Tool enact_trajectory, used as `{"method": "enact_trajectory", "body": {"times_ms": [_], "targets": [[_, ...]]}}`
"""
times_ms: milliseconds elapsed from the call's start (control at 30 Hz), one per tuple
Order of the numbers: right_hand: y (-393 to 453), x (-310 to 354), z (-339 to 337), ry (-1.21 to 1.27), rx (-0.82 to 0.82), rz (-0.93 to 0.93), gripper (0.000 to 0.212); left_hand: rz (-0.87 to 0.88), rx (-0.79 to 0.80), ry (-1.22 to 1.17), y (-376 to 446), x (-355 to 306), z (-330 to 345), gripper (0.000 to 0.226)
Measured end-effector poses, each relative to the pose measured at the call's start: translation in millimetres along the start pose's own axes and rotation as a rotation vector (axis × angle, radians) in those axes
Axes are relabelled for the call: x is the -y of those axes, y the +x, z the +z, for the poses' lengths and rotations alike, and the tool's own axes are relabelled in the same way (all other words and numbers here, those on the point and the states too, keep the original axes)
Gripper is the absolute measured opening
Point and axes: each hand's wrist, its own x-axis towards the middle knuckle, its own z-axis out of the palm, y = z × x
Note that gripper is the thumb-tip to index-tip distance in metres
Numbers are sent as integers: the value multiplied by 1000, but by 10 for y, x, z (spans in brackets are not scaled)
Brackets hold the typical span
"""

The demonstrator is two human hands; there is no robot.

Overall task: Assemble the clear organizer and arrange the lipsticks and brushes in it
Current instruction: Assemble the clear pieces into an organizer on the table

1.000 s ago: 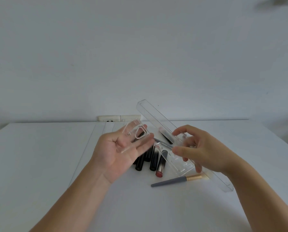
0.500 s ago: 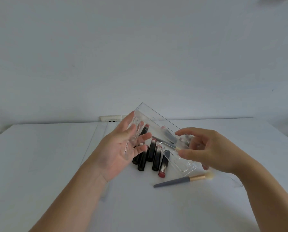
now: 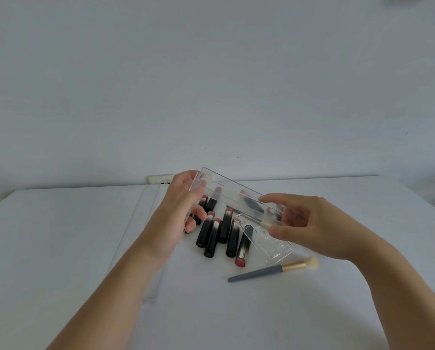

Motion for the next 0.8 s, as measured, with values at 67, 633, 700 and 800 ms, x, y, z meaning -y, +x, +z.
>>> {"method": "enact_trajectory", "body": {"times_ms": [67,633,700,800], "targets": [[-1,0,-3,-13,-8,-8,50,19,3,4,0,13,-10,39],[14,-80,43,-119,-40,2,53,136,-77,314,40,189,-115,41],[15,-87,48,-136,-32,0,52,141,-70,307,42,203,-116,40],[15,-84,52,-168,-49,-1,53,161,-55,288,44,229,-111,40]]}}
